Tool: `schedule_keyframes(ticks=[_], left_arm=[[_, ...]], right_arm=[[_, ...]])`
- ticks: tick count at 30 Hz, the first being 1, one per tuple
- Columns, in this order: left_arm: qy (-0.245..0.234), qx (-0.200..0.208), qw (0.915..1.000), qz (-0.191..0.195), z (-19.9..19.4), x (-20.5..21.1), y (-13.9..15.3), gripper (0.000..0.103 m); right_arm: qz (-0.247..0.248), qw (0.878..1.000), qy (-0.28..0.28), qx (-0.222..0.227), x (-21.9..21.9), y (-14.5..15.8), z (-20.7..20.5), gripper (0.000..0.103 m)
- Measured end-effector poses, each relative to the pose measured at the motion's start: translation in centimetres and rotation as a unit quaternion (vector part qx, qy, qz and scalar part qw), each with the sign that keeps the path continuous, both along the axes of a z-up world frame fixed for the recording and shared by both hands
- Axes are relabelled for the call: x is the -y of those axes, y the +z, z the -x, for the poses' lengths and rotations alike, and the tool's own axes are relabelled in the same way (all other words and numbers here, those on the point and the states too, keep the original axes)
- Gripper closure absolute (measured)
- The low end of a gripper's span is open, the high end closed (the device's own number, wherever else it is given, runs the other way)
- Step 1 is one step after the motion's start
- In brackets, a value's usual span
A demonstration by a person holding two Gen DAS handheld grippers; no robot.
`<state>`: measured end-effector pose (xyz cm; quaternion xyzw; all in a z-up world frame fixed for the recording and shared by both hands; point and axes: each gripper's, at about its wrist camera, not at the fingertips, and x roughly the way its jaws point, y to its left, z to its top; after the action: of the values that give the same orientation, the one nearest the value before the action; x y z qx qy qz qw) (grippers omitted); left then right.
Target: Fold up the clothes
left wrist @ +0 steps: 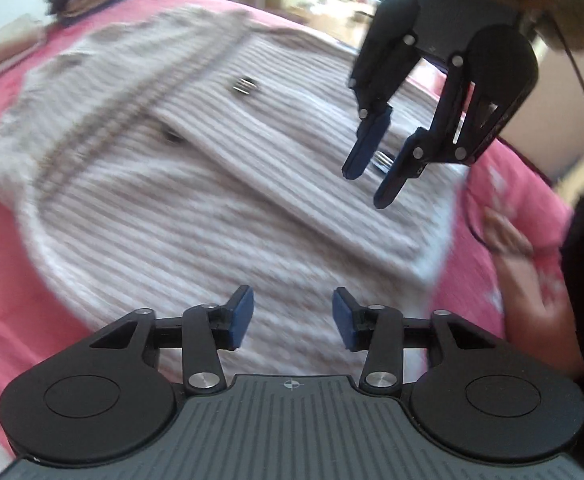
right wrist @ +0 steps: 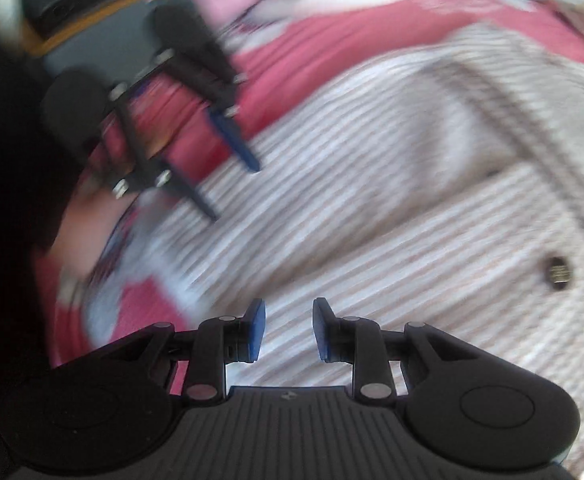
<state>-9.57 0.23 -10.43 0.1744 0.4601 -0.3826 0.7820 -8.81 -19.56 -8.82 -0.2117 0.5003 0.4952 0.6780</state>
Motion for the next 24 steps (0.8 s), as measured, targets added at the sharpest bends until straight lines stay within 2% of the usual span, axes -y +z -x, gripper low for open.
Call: schedule_keyframes(ticks=[4, 8, 10, 11, 16, 19, 24], left_arm=[[0.091, 0.010, 0.9958, 0.002, -3.5, 0.3, 0.7, 0.044], [0.158, 0.015, 0.9871, 0.023, -5.0, 0.2, 0.5, 0.032], [0.181, 0.017, 0.9828, 0.032, -5.4, 0.2, 0.3, 0.023], [0.191, 0.018, 0.9809, 0.034, -5.7, 0.3, 0.2, 0.021], [0.230, 0.016, 0.9725, 0.035, -6.4, 0.5, -0.5, 0.007], [0.248, 0.011, 0.9682, 0.033, -7.0, 0.4, -0.8, 0.006], [0.283, -0.019, 0.9582, 0.035, -8.2, 0.2, -1.5, 0.005]], right_arm=[[-0.011, 0.995, -0.095, 0.011, 0.3, 0.1, -4.9, 0.074], [-0.009, 0.981, -0.188, 0.043, 0.6, 0.1, -8.5, 0.074], [-0.014, 0.974, -0.221, 0.054, 1.1, -0.1, -9.4, 0.067], [-0.019, 0.971, -0.233, 0.056, 1.3, -0.3, -9.6, 0.062], [-0.032, 0.966, -0.247, 0.074, 1.2, -0.7, -9.8, 0.057], [-0.045, 0.962, -0.263, 0.062, 1.2, -0.8, -10.3, 0.054], [-0.064, 0.948, -0.309, 0.034, 1.3, -1.3, -11.0, 0.051]])
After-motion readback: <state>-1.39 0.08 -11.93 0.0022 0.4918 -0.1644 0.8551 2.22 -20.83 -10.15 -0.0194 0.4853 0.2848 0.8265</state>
